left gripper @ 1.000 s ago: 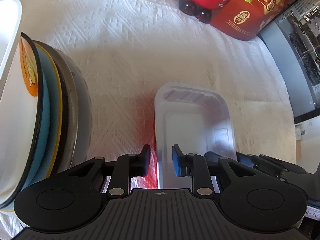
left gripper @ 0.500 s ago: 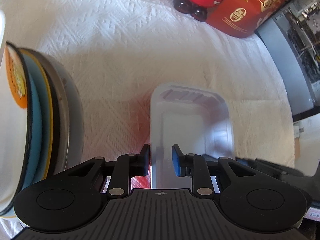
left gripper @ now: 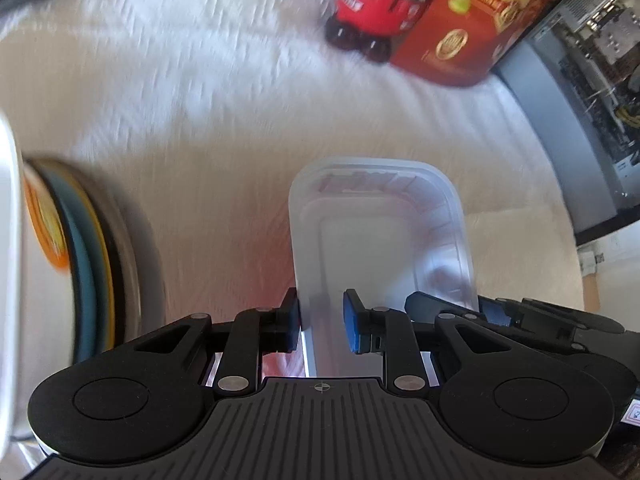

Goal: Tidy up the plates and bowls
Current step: 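Lift the tray with both grippers over the bowl stack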

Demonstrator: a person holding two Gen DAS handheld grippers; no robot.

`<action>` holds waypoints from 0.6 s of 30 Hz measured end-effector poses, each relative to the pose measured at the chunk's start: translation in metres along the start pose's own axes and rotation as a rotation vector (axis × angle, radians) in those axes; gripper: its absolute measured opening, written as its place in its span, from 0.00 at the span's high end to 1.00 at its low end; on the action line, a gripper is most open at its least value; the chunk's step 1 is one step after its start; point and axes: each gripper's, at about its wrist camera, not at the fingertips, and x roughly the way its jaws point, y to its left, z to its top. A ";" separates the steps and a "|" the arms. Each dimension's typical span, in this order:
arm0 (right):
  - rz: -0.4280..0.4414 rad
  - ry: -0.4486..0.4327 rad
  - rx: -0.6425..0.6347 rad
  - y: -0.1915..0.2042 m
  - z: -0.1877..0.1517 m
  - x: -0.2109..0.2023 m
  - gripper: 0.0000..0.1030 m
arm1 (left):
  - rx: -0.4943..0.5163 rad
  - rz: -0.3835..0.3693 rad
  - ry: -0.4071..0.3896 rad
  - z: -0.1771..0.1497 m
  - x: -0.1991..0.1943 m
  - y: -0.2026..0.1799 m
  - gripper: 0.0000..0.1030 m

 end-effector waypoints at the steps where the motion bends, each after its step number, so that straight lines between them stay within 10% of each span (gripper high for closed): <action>1: 0.003 -0.008 -0.003 0.001 0.006 -0.003 0.72 | -0.002 -0.002 -0.007 0.006 -0.005 -0.002 0.75; 18: 0.156 -0.198 -0.194 0.099 0.113 -0.063 0.72 | -0.088 0.000 -0.267 0.061 -0.144 0.048 0.74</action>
